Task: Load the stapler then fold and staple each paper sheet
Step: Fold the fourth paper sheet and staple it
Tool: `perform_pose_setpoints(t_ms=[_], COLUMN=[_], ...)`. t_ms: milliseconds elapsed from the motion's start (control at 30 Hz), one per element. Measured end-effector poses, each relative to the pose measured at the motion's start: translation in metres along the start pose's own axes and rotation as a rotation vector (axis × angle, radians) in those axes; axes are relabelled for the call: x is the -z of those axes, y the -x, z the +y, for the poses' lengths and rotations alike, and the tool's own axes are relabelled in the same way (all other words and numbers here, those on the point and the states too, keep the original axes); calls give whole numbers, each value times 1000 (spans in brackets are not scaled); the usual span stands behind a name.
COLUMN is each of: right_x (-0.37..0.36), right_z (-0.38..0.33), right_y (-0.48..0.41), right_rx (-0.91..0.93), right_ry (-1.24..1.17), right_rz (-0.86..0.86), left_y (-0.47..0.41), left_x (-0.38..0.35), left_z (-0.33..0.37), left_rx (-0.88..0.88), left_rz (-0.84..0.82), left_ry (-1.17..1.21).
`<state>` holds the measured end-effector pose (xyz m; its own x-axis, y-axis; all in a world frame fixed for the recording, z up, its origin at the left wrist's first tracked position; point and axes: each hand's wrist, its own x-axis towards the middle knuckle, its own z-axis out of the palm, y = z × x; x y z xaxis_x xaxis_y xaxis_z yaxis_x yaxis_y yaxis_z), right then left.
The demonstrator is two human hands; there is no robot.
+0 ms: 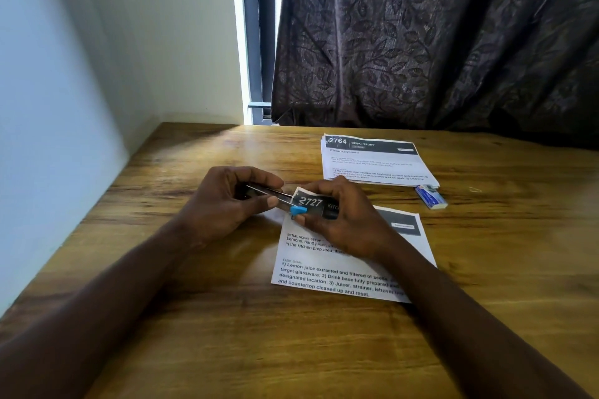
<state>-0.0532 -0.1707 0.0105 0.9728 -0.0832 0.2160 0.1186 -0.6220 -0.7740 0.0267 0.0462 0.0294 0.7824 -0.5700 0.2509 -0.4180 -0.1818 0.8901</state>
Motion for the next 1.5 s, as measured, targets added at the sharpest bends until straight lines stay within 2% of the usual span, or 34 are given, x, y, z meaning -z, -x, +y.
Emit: perform_pose_setpoints(t_ms=[133, 200, 267, 400, 467, 633, 733, 833, 900, 967, 1100, 1167, 1267, 1333, 1400, 1433, 1500], right_x=[3, 1, -2, 1, 4, 6, 6, 7, 8, 9, 14, 19, 35, 52, 73, 84, 105], right_z=[0, -1, 2, 6, 5, 0, -1, -1, -3, -6, -12, -13, -12, -11, -2, 4, 19], right_y=[1, 2, 1, -1, 0, 3, 1, 2, 4, 8, 16, 19, 26, 32, 41, 44, 49], right_rx=[-17, -1, 17, 56, 67, 97, 104, 126, 174, 227, 351, 380, 391, 299, 150, 70, -43], right_ry=[-69, -14, 66, 36, 15, -13, -8, -21, -20, -22, 5, 97, 400, 542, 552, 485, 225], right_rz=[-34, -29, -1, 3, 5, 81, 119, 162, 210, 264, 384, 443, 615, 779, 914, 940, 877], left_y=[-1, -2, -2, -2, -3, -5, -3, 2, 5, 10, 21, 22, 23, 20, 14, 9, -5], left_x=[-2, -3, 0, 5, 10, 24, 21, 15, 9, -3, -37, -50, -63, -67, -70, -72, -76], left_z=[1, -1, -4, -7, -8, -14, -15, -11, -3, 9, 31, 33, 39, 45, 52, 55, 60], left_rx=[-35, -43, -30, 10, 4, -44, -66, -113, -168, -241, -239, -242, -206, -224, -236, -230, -229], left_rz=[-28, -44, -50, -8, 24, 92, 59, 36, 72, 85, -54, 10, 135, 234, 331, 374, 459], left_ry=[-87, -108, -77, 47, 24, -244, -363, -587, -700, -661, -476, -457, -373, -327, -237, -190, -131])
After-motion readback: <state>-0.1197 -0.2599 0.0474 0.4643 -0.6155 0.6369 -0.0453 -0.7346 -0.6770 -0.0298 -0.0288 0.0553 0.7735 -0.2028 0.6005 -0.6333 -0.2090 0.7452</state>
